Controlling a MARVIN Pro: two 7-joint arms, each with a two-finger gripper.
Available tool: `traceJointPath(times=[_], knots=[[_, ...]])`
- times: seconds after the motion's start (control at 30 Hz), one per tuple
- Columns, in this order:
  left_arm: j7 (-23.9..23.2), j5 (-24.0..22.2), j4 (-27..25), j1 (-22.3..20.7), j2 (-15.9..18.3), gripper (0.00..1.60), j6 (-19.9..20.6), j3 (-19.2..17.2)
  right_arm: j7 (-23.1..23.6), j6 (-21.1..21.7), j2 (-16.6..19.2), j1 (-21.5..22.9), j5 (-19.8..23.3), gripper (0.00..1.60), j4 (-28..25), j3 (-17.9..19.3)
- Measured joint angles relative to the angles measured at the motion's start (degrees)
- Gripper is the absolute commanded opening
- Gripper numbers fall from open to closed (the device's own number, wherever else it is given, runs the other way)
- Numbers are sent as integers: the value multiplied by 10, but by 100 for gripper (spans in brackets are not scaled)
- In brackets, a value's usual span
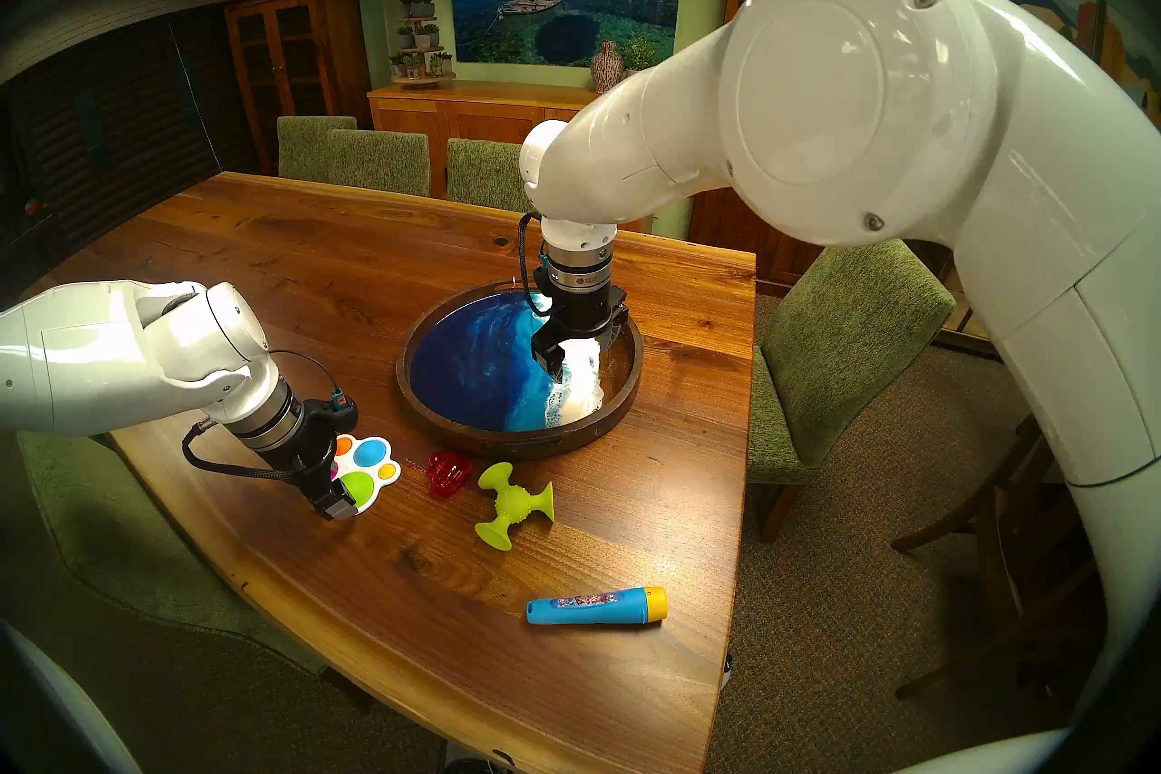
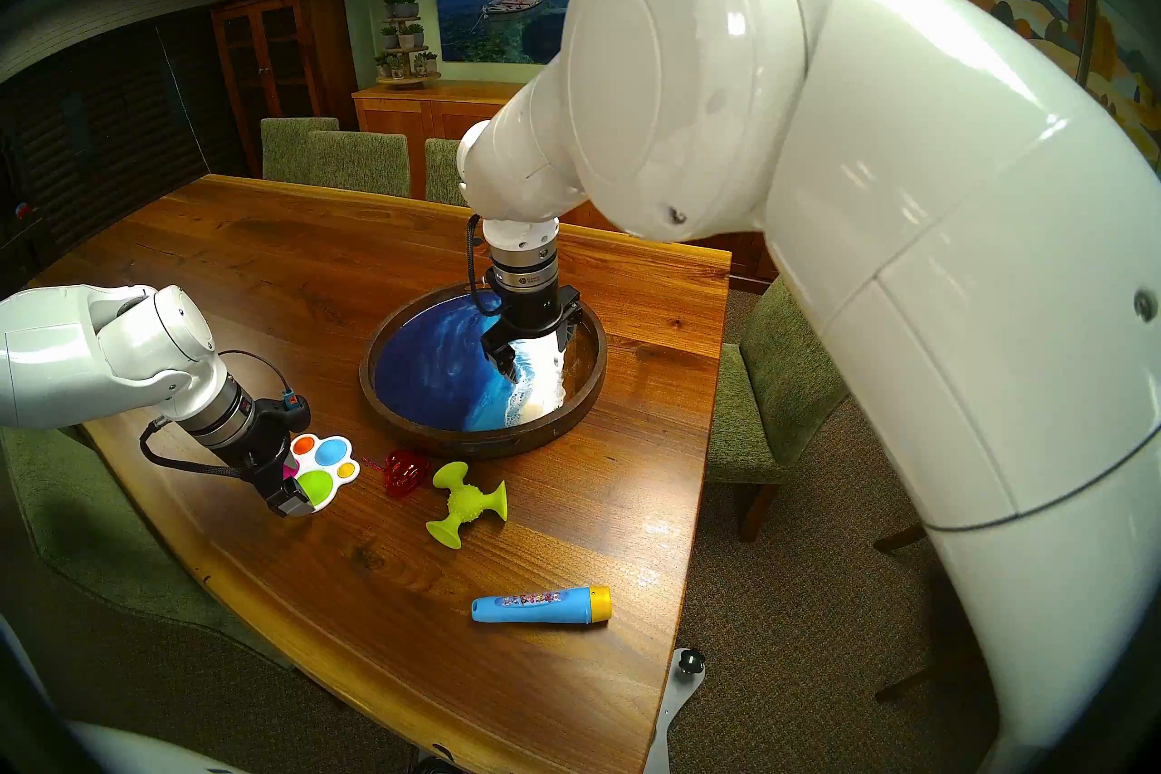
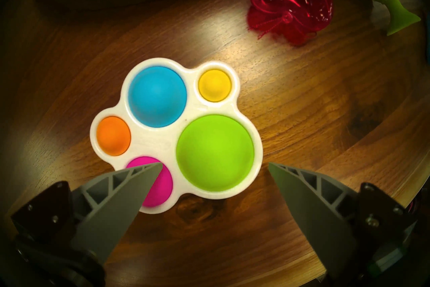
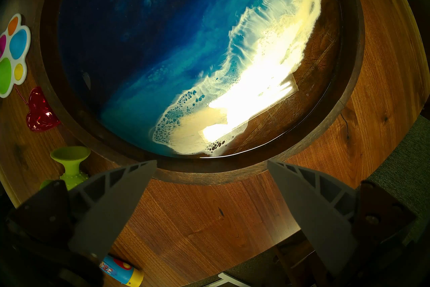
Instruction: Put toys in center tray
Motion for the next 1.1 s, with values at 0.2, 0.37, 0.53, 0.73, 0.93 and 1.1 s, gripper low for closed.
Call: traceJointPath(times=[0.2,0.37,0.53,0.73,0.93,1.1], knots=[[11,-5,-2,7,-3,70,0,1,0,0,0,0,0,160,0,0],[17,-8,-2,8,-5,0,-2,1,0,0,0,0,0,160,0,0],[18,-12,1,9,-6,0,-6,0,0,0,0,0,0,160,0,0],[18,-12,1,9,-5,0,-9,1,0,0,0,0,0,160,0,0],[12,-8,1,7,1,0,-10,1,0,0,0,0,0,160,0,0],[-10,3,-11,-8,20,0,0,-2,0,0,0,0,0,160,0,0]])
